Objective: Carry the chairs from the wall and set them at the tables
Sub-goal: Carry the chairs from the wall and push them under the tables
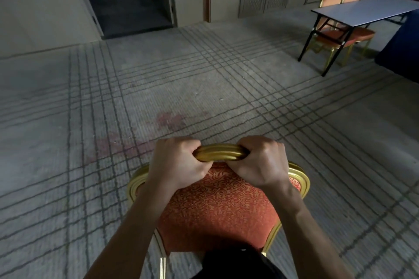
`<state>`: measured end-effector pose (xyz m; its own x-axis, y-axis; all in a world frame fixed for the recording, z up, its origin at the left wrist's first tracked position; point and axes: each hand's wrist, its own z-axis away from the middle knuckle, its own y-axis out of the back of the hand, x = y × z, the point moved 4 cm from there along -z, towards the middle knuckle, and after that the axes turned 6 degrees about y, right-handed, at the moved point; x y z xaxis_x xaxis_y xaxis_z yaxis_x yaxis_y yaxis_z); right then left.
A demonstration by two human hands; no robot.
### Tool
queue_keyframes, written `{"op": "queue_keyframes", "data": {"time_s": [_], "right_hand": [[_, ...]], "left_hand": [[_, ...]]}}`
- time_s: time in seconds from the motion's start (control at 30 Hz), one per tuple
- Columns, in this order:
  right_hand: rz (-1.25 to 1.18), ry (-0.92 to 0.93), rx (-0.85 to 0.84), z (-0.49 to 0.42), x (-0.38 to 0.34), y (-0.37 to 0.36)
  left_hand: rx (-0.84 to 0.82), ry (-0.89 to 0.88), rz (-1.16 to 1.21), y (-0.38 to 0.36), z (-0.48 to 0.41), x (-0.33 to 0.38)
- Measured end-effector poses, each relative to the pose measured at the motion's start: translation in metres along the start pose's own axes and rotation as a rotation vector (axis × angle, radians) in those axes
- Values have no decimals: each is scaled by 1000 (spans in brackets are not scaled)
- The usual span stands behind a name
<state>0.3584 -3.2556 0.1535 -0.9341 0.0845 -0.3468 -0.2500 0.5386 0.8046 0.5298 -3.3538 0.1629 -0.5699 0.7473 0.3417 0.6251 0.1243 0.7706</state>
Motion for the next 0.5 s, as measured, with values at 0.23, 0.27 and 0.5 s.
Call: {"op": "queue_keyframes", "data": {"time_s": [0.23,0.27,0.5], "right_hand": [[-22,58,-54,-143,47,-61],[-30,56,-42,-163,55,-65],[-6,63,12,-302,100,-121]], "left_hand": [[1,56,-25,-51,-125,-64],[21,50,-22,-56,-144,-71],[9,46,11,-122,-277,-148]]}}
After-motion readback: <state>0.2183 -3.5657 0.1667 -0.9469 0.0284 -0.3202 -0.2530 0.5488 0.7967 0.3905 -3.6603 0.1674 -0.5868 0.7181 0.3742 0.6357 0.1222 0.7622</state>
